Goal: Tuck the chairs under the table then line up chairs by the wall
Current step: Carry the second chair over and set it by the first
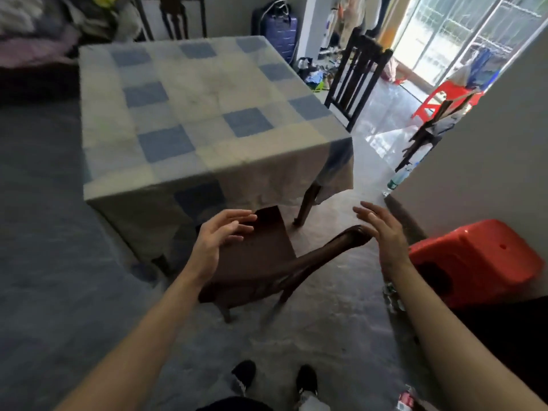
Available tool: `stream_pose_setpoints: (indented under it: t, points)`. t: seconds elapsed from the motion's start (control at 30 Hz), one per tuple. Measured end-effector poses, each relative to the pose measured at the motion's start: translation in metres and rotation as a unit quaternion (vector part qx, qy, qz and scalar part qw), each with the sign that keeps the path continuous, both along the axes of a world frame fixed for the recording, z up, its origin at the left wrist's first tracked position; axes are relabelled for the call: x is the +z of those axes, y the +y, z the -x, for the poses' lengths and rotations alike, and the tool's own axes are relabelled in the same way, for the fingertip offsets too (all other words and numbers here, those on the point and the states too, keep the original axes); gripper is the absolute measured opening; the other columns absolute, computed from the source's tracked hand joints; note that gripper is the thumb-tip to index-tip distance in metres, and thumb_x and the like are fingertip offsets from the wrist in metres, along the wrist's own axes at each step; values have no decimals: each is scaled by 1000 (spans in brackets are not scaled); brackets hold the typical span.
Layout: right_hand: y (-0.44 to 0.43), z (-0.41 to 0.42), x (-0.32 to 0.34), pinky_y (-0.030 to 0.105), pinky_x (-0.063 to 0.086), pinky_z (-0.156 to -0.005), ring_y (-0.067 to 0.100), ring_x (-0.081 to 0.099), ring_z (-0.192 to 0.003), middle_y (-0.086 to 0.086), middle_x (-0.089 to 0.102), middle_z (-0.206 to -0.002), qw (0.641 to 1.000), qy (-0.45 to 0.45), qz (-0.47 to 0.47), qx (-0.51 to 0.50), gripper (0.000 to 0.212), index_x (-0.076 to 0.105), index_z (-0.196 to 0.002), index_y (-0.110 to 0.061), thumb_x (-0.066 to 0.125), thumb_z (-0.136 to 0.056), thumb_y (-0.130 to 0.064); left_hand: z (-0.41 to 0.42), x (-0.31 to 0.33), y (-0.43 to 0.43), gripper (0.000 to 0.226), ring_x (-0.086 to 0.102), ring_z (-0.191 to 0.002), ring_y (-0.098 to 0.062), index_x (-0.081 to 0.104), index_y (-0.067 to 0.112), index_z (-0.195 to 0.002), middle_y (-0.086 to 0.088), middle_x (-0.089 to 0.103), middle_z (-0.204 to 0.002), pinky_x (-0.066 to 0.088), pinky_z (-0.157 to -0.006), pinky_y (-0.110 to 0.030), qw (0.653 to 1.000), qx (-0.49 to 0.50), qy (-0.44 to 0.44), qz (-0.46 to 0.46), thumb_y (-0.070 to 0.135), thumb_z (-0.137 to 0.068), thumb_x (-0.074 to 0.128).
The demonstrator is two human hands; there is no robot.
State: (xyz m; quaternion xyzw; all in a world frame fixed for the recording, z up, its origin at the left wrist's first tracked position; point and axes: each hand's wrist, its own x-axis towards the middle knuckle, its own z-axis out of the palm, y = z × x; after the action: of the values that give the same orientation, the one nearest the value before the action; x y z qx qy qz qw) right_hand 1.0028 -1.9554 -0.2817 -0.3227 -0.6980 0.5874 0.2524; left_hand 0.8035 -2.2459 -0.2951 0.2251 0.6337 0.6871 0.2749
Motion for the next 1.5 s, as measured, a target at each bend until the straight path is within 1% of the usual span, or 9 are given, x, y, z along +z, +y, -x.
stream_pose_setpoints:
  t: [0.13, 0.3, 0.47, 0.67, 0.8, 0.93, 1.17, 1.3, 1.5]
  points:
    - [33, 15, -21, 39, 44, -110, 23, 62, -124, 8, 72, -124, 996, -17, -9, 89, 46, 66, -127, -12, 54, -88, -32, -28, -14, -22, 35, 72, -108, -28, 72, 7, -117, -8, 76, -121, 50, -90, -35, 996, 78, 29, 33, 20, -92, 51]
    - [59, 22, -53, 43, 42, -112, 32, 59, -126, 14, 70, -127, 987, -52, 30, 152, 24, 71, -115, -20, 59, -95, -22, -52, -21, -23, 32, 70, -99, -8, 75, 2, -109, -12, 76, -105, 48, -89, -19, 980, 166, 75, 75, 16, -87, 56]
    - [66, 26, -77, 15, 49, -87, 27, 66, -118, 9, 77, -115, 985, -37, 69, 156, 21, 79, -103, -11, 60, -96, -5, -49, -49, -38, 30, 68, -100, -24, 76, 3, -103, -22, 75, -104, 48, -91, -29, 969, 225, 43, 93, 17, -84, 58]
    - [78, 24, -101, 35, 52, -97, 33, 65, -120, 22, 73, -121, 973, -10, 173, 153, 25, 77, -102, 1, 54, -90, 2, -57, -91, -38, 33, 73, -104, -23, 75, -6, -84, -8, 81, -102, 50, -92, -23, 966, 251, -17, 61, 17, -87, 52]
    - [76, 25, -107, 30, 58, -85, 27, 71, -97, 14, 77, -92, 959, 7, 232, 163, 28, 80, -78, -9, 53, -86, -7, -61, -99, -44, 25, 71, -101, -23, 67, -7, -80, -9, 75, -85, 51, -95, -26, 967, 251, -24, 33, 11, -86, 52]
    - [76, 32, -107, 32, 55, -83, 27, 65, -77, 13, 65, -69, 962, 34, 231, 140, 26, 67, -57, -9, 51, -78, -11, -59, -101, -35, 23, 65, -78, -19, 66, 2, -67, -9, 68, -72, 49, -77, -23, 959, 282, -11, 23, 9, -81, 50]
    - [75, 49, -87, 45, 47, -93, 29, 63, -72, 14, 65, -63, 963, 66, 225, 132, 27, 65, -53, -10, 51, -75, -13, -56, -80, -20, 38, 60, -70, -33, 66, 10, -54, -13, 66, -62, 45, -74, -38, 919, 393, -20, -23, 19, -83, 44]
    - [68, 85, -42, 38, 49, -79, 35, 59, -71, 15, 65, -62, 966, 93, 150, 188, 28, 66, -54, -9, 48, -75, -14, -64, -49, -32, 45, 57, -77, -41, 70, 13, -53, -10, 66, -62, 45, -81, -44, 881, 469, -40, -52, 24, -87, 43]
    - [22, 137, -1, 29, 48, -60, 28, 57, -58, 11, 62, -54, 936, 109, 142, 302, 26, 65, -52, -7, 50, -73, -13, -108, -3, -81, 49, 62, -55, -19, 68, 14, -46, -6, 64, -52, 52, -59, -25, 807, 579, -59, -99, 24, -87, 42]
